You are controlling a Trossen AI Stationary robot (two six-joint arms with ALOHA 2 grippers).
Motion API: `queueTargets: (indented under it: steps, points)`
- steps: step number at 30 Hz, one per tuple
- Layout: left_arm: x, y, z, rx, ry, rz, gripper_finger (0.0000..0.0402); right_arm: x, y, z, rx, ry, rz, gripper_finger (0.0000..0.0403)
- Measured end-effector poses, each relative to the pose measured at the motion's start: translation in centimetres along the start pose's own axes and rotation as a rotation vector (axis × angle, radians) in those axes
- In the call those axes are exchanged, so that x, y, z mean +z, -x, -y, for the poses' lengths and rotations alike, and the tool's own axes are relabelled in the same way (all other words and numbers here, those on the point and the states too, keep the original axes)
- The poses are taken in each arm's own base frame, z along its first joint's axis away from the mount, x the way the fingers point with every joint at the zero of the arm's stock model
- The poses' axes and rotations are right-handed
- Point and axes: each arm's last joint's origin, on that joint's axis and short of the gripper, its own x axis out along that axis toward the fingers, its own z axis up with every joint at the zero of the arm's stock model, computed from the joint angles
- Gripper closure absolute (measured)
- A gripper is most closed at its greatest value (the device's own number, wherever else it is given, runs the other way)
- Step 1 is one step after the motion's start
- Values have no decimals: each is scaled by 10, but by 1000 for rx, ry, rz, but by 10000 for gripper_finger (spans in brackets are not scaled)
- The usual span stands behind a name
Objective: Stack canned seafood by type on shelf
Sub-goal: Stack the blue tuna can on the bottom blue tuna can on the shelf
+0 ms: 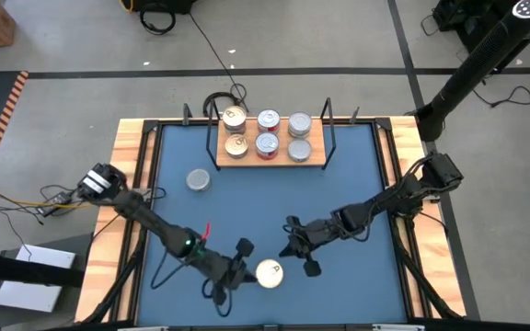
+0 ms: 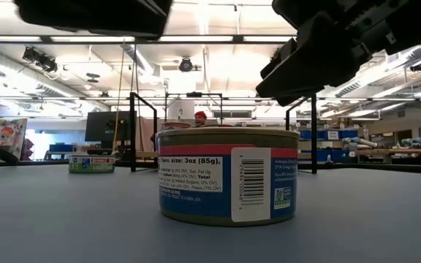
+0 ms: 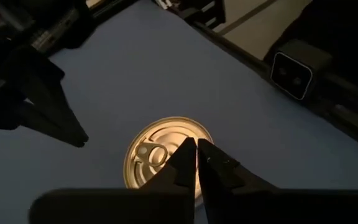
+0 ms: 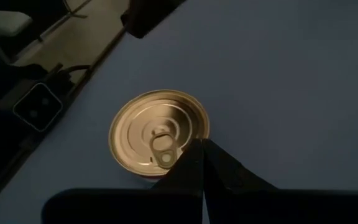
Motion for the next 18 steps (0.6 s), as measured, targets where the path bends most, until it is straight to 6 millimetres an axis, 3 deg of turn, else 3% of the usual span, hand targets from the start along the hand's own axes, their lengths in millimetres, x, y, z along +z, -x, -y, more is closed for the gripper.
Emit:
queueTargets:
  steps: [10, 18]
  points:
    - [2, 3, 13, 21, -23, -14, 336, -2, 0, -15, -32, -22, 5, 397]
    - [-17, -17, 18, 75, -108, -138, 318, -4, 0, -20, -39, -8, 1, 397]
